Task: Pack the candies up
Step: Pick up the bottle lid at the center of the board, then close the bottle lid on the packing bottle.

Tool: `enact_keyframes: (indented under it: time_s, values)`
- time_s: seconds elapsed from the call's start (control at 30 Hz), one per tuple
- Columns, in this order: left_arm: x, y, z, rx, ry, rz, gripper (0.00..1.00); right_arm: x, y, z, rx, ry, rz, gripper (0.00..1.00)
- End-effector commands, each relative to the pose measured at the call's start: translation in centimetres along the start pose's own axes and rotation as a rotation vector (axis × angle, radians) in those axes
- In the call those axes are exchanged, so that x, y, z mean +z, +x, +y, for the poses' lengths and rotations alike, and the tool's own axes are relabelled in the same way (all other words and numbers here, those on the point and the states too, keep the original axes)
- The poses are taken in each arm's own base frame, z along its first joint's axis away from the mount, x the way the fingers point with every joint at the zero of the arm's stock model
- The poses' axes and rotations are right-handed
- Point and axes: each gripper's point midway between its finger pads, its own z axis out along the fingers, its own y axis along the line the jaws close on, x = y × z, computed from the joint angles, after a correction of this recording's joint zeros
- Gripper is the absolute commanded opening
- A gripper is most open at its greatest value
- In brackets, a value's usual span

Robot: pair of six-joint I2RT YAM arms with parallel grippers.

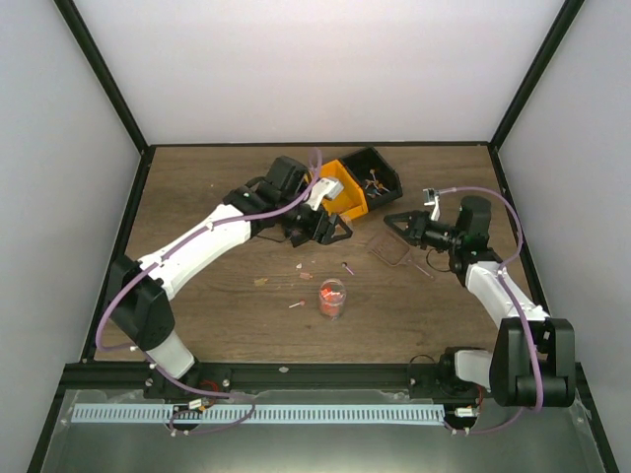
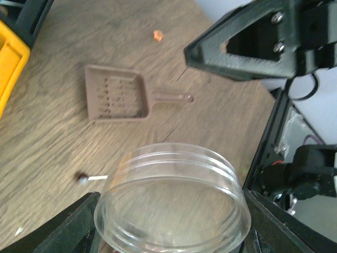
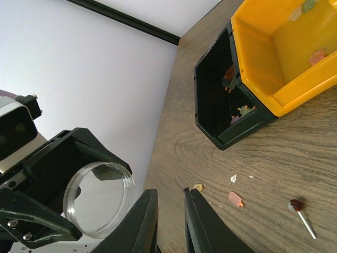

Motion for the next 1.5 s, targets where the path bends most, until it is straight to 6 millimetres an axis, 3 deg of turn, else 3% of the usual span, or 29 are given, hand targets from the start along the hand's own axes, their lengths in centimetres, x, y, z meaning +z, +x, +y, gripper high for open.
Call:
enact_keyframes:
  time_s: [0.0,0.3,0.63,0.9,1.07,1.47]
  values:
    - [-0.6,2.6,1.0,-0.007,-0.104,0.13,0.66,-0.3,0.2,-0.4,-0.016,0.006,-0.002,0.15]
    - [-1.3,4.3,-0.2,0.01,-0.169,0.233,0.65,-0.2,0.9,-1.0,-0.009,0.0,0.015,0.15]
    - [-1.6,7.5,-0.9,0.052,-0.298,0.374,0.65,-0.1,1.6,-1.5,-0.007,-0.009,0.029,0.15]
    - [0.1,9.7,-2.2,0.097,-0.34,0.458,0.65,-0.2,2.0,-1.6,-0.009,-0.011,0.036,0.15]
    - [0.4,10.0,-2.7,0.101,-0.335,0.47,0.65,-0.2,2.1,-1.8,-0.009,-0.005,0.036,0.15]
    - [1.7,11.8,-2.1,0.143,-0.403,0.575,0.64,-0.2,2.2,-2.0,-0.016,-0.001,0.038,0.15]
